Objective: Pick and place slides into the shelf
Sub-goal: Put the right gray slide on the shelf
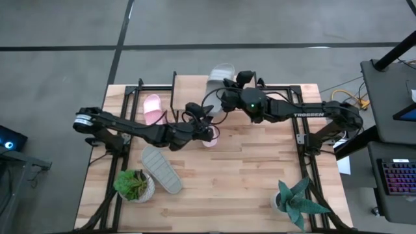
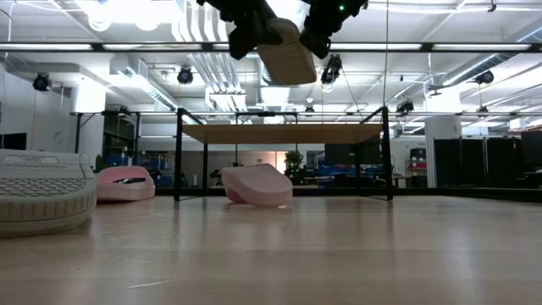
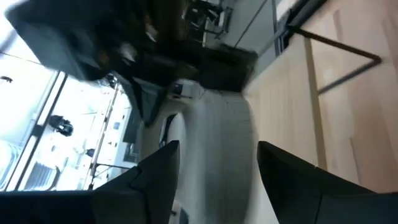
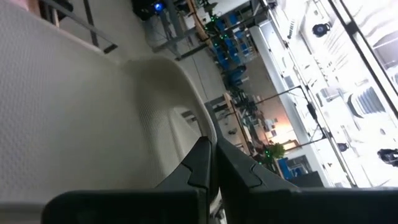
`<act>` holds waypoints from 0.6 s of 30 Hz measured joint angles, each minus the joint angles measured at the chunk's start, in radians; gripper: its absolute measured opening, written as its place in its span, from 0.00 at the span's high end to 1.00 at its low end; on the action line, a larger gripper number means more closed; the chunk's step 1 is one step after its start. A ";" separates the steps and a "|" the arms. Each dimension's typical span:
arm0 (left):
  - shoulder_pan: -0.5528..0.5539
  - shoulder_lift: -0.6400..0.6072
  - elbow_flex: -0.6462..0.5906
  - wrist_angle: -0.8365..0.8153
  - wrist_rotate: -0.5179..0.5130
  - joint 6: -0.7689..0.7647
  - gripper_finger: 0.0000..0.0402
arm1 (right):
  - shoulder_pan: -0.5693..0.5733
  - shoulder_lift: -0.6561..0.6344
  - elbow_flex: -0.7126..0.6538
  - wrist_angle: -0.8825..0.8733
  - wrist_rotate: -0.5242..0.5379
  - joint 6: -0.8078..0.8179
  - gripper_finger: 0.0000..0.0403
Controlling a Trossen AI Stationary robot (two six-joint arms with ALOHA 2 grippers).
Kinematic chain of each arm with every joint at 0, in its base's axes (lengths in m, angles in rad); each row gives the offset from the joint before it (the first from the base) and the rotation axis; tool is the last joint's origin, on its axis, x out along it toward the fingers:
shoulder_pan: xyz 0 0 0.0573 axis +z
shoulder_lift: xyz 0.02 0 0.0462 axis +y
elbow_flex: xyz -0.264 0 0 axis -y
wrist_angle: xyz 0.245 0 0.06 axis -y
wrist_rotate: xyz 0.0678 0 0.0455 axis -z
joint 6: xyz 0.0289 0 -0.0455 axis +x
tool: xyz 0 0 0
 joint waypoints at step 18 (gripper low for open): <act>0.001 0.022 0.021 -0.004 -0.073 0.022 0.74 | -0.004 0.000 0.001 -0.001 0.006 0.030 0.98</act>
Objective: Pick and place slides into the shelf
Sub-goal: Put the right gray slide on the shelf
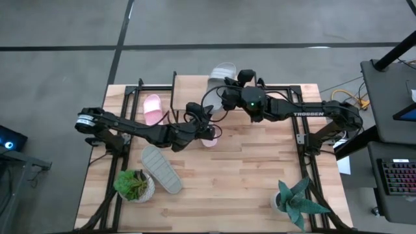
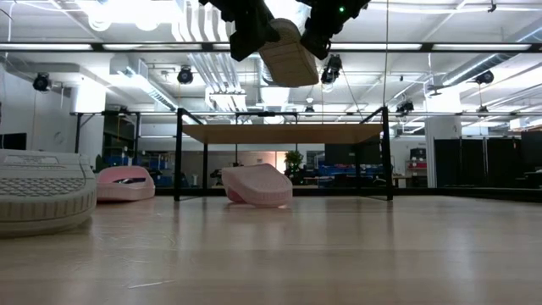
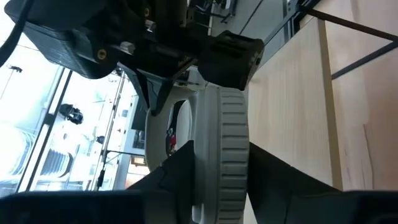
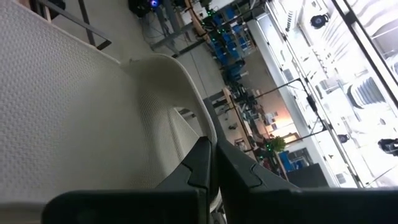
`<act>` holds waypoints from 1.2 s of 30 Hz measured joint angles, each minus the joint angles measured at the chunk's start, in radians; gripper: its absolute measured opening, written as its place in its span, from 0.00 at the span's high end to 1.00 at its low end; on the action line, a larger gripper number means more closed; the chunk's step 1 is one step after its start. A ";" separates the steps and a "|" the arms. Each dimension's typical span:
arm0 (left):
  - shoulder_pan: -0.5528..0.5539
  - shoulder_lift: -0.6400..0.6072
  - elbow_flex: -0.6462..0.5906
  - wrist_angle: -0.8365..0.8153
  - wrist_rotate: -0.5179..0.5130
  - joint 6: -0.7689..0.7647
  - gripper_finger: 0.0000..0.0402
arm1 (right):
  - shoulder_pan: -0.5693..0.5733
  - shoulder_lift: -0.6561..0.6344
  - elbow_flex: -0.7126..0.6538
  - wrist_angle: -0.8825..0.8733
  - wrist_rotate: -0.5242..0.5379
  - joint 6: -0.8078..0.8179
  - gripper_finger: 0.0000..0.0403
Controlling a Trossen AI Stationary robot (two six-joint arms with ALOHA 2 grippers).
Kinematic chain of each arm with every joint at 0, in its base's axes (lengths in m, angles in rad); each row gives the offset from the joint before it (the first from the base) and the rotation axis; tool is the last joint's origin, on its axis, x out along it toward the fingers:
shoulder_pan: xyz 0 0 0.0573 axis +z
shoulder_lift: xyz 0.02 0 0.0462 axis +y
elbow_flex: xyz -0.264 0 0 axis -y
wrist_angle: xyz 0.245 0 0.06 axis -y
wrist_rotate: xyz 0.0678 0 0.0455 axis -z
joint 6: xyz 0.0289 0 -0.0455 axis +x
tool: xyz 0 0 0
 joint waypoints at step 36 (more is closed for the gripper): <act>0.008 0.002 0.001 -0.005 -0.015 0.069 0.93 | 0.013 -0.002 0.005 0.001 -0.045 0.031 0.97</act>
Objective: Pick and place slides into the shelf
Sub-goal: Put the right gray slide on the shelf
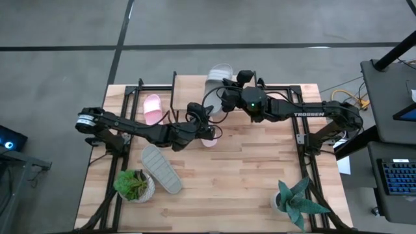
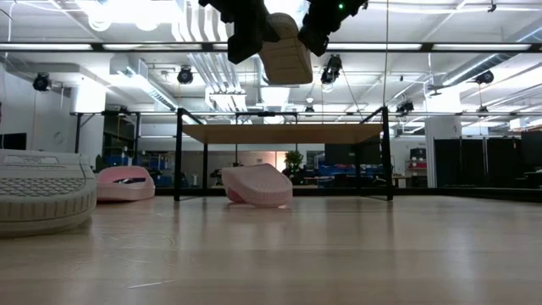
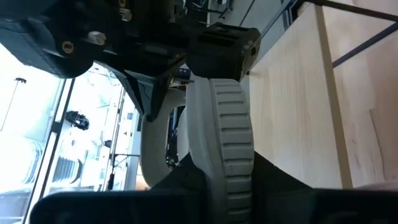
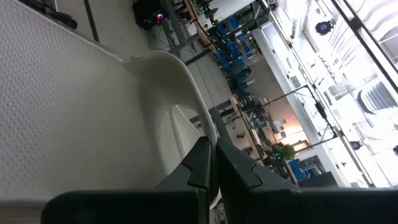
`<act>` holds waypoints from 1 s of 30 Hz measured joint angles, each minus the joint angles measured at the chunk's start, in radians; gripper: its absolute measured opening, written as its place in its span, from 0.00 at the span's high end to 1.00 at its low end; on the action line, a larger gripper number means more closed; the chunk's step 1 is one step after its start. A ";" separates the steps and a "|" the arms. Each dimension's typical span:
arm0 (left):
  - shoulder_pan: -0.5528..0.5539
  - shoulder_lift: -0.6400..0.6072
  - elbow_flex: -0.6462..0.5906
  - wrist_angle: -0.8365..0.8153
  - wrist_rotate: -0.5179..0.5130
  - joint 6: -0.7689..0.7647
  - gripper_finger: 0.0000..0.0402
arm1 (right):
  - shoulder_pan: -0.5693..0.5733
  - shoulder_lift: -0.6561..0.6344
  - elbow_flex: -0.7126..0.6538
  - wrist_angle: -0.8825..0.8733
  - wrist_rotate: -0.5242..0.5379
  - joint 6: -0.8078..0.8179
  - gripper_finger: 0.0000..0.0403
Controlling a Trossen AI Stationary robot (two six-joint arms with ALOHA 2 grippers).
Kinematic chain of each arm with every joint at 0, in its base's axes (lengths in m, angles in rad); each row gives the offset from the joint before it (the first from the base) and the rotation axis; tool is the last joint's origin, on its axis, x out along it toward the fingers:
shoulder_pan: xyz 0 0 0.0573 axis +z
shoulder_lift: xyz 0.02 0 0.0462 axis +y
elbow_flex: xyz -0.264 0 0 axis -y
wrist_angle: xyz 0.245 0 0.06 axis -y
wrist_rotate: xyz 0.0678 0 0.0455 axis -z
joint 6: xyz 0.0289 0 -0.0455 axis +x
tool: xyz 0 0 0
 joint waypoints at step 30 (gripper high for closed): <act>0.047 -0.009 -0.107 -0.500 -0.161 -0.528 0.93 | 0.007 -0.141 0.147 -0.312 -0.009 0.273 0.57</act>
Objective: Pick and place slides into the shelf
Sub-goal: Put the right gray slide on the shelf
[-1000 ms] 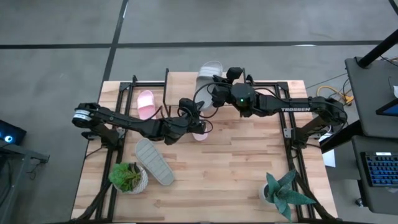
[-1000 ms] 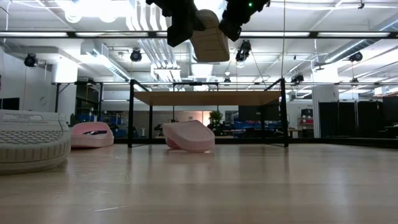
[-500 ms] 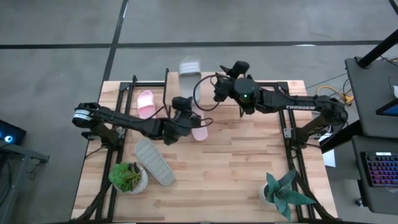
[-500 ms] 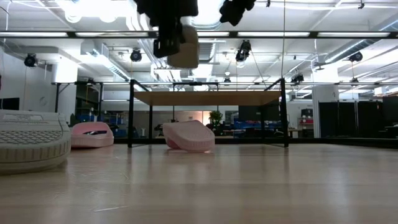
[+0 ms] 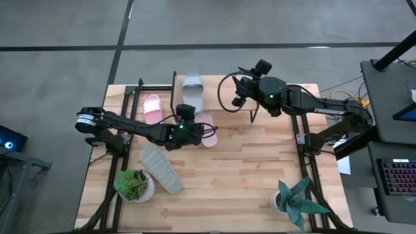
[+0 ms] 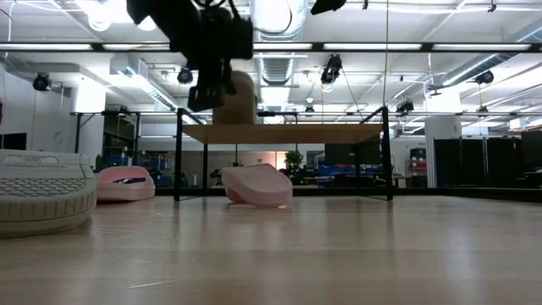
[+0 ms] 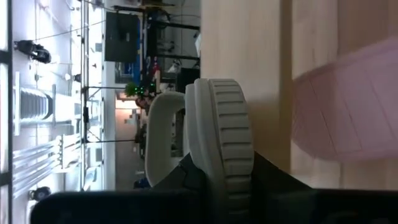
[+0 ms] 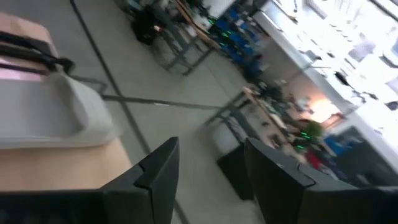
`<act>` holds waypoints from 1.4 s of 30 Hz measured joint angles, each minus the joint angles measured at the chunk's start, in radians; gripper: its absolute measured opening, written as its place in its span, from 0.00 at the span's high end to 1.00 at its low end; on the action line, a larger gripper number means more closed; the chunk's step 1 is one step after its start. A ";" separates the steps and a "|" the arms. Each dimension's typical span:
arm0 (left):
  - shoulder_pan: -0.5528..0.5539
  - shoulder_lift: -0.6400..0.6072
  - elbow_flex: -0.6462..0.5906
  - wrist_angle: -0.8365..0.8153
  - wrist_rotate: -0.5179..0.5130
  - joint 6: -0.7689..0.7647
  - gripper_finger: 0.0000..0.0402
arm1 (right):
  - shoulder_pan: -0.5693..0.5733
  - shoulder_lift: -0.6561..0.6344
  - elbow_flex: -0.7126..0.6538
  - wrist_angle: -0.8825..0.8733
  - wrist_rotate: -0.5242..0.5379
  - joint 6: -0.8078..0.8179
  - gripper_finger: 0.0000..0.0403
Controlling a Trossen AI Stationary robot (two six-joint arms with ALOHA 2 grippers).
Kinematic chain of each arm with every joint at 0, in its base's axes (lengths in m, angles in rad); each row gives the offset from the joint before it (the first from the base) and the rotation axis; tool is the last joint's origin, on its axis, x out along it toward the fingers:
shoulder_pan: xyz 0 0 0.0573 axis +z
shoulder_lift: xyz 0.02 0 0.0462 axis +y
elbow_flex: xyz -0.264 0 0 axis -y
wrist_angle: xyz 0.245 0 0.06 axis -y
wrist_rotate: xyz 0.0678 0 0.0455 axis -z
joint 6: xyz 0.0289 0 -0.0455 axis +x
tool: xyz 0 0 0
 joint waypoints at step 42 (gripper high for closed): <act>0.063 -0.060 -0.075 -0.192 0.241 -0.301 0.44 | 0.000 -0.006 -0.002 -0.043 -0.018 0.016 0.57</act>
